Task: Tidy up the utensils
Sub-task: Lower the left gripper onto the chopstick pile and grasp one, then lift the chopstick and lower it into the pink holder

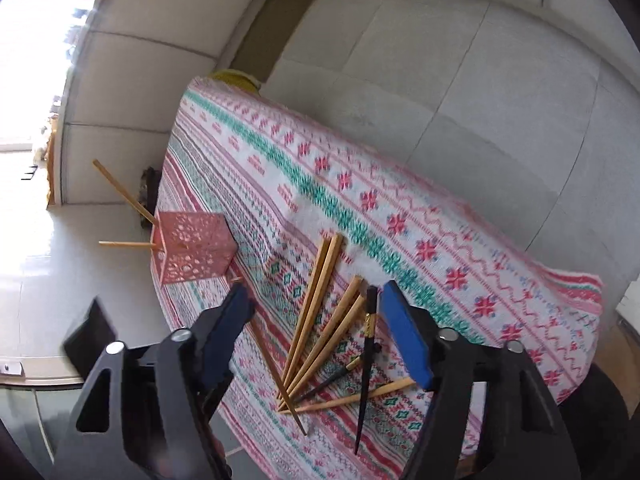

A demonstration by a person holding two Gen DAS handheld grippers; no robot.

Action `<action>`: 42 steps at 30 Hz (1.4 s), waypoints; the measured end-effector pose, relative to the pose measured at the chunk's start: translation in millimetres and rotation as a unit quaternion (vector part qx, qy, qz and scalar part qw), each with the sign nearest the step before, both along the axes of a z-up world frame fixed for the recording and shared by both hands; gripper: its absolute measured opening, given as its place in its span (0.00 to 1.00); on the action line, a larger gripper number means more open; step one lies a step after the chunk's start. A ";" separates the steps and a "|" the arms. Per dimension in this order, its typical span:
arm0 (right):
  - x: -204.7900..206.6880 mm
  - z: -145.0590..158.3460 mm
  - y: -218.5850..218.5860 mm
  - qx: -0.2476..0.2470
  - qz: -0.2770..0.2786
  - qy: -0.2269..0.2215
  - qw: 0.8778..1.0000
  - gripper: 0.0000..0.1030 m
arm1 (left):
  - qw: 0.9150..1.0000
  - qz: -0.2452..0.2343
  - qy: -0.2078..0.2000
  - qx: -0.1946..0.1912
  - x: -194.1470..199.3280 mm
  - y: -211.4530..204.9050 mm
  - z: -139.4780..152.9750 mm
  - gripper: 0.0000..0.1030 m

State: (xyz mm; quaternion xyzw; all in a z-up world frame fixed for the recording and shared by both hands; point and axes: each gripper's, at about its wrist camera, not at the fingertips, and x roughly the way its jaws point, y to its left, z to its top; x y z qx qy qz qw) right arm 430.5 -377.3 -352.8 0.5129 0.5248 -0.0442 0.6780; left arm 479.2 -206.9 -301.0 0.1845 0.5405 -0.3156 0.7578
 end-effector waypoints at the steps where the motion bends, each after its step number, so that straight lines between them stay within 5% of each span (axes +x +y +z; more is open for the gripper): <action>1: 9.6 -10.4 7.1 0.017 0.014 0.020 1.000 0.42 | 1.000 0.017 -0.011 -0.021 -5.6 13.4 15.1 0.07; 5: 33.2 -29.0 23.5 0.021 0.013 0.065 0.998 0.14 | 0.990 0.086 -0.048 -0.105 -26.3 65.0 63.7 0.07; 13: 56.8 -31.2 33.4 -0.075 -0.013 0.143 0.987 0.11 | 0.970 0.109 -0.084 -0.201 -46.5 118.0 107.4 0.07; 17: 62.1 -45.0 34.4 -0.065 -0.026 0.170 0.983 0.11 | 0.966 0.108 -0.091 -0.218 -55.0 129.7 117.6 0.07; 25: 85.1 -42.3 50.8 -0.126 -0.023 0.183 0.975 0.11 | 0.956 0.131 -0.100 -0.243 -66.5 153.4 132.8 0.07; 27: 90.9 -39.1 61.4 -0.145 -0.007 0.161 0.976 0.11 | 0.955 0.128 -0.100 -0.250 -70.9 153.1 136.1 0.07; 31: 69.1 -38.4 64.6 -0.110 -0.010 0.088 0.990 0.09 | 0.954 0.122 -0.097 -0.257 -78.6 153.9 140.2 0.06; 36: 32.4 4.1 80.0 -0.144 0.020 -0.038 0.989 0.09 | 0.952 0.115 -0.111 -0.261 -94.8 154.4 153.0 0.06; 39: 10.3 43.0 86.4 -0.175 0.038 -0.123 0.976 0.09 | 0.951 0.114 -0.131 -0.256 -106.5 152.4 161.4 0.06; 42: -14.5 89.8 98.8 -0.229 0.069 -0.208 0.948 0.08 | 0.949 0.113 -0.151 -0.253 -117.7 150.2 174.4 0.06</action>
